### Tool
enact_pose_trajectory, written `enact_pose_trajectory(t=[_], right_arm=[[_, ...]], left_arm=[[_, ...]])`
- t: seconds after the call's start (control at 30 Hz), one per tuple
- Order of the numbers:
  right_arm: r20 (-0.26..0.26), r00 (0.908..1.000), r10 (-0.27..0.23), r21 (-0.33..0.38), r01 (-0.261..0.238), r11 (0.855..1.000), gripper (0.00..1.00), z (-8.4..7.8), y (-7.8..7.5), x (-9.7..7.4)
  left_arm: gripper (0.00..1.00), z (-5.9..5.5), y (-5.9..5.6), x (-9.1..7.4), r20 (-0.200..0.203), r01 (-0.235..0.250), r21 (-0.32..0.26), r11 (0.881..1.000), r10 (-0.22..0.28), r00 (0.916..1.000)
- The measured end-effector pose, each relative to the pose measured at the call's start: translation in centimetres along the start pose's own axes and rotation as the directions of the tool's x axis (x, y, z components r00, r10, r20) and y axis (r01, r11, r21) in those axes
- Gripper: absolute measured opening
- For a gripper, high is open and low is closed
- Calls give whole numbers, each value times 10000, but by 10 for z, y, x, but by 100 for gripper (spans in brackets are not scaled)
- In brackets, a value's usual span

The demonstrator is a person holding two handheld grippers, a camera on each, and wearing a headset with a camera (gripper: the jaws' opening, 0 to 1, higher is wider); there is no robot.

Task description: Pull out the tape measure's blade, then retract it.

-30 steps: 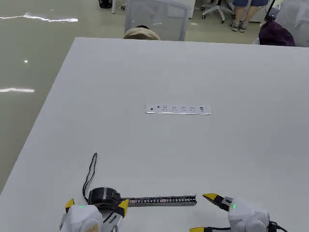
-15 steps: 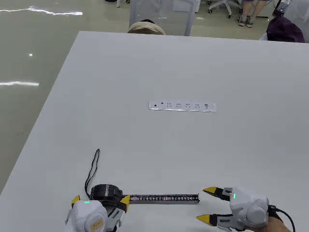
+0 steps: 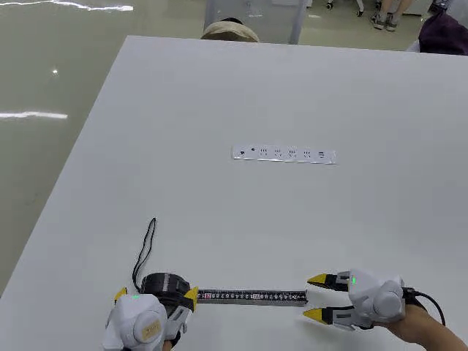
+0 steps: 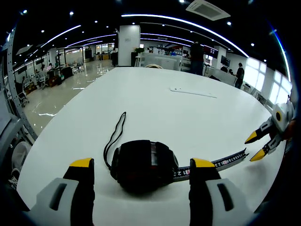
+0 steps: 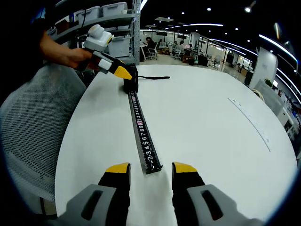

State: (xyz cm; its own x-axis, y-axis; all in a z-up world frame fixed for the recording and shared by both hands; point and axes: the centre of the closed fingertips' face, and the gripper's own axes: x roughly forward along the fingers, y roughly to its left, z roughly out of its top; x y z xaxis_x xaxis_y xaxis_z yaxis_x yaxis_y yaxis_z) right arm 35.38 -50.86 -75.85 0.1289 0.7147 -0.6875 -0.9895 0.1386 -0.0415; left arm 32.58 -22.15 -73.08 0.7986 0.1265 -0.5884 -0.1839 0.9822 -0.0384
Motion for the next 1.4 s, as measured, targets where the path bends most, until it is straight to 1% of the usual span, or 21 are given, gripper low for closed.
enact_pose_trajectory(t=[0.3,0.47,0.53,0.57,0.63,0.77,0.9,1.17,1.33,1.4], right_arm=[[-203,9976,656,-150,-659,9977,28,-6,-1,10],[-274,9959,863,-172,-868,9961,24,-9,-2,13],[-357,9959,827,-276,-837,9961,24,-10,-3,14],[-359,9959,828,-299,-839,9960,22,-10,-2,14],[-381,9948,946,-346,-960,9948,19,-11,0,14],[-439,9938,1020,-528,-1042,9932,15,-13,2,16],[-401,9938,1034,-660,-1059,9922,15,-13,1,17],[-313,9932,1117,-683,-1137,9912,14,-11,1,16],[-350,9933,1102,-727,-1125,9910,13,-12,1,17],[-379,9933,1092,-746,-1118,9909,13,-11,1,17]], left_arm=[[80,-4,2,4,-128,-89,13,10000,89,9999],[80,-5,2,5,-172,-107,3,9999,107,9998],[79,-5,2,6,-169,-116,5,9999,117,9998],[79,-6,1,6,-169,-111,-11,9999,111,9998],[79,-6,1,6,-171,-112,-21,9999,112,9998],[78,-7,1,6,-184,-124,-48,9999,123,9998],[78,-7,1,6,-178,-103,-51,9999,102,9998],[77,-7,1,7,-172,-112,-24,9999,112,9998],[76,-7,0,9,-148,-172,78,9998,173,9997],[75,-7,-1,8,-75,-215,42,9998,215,9997]])
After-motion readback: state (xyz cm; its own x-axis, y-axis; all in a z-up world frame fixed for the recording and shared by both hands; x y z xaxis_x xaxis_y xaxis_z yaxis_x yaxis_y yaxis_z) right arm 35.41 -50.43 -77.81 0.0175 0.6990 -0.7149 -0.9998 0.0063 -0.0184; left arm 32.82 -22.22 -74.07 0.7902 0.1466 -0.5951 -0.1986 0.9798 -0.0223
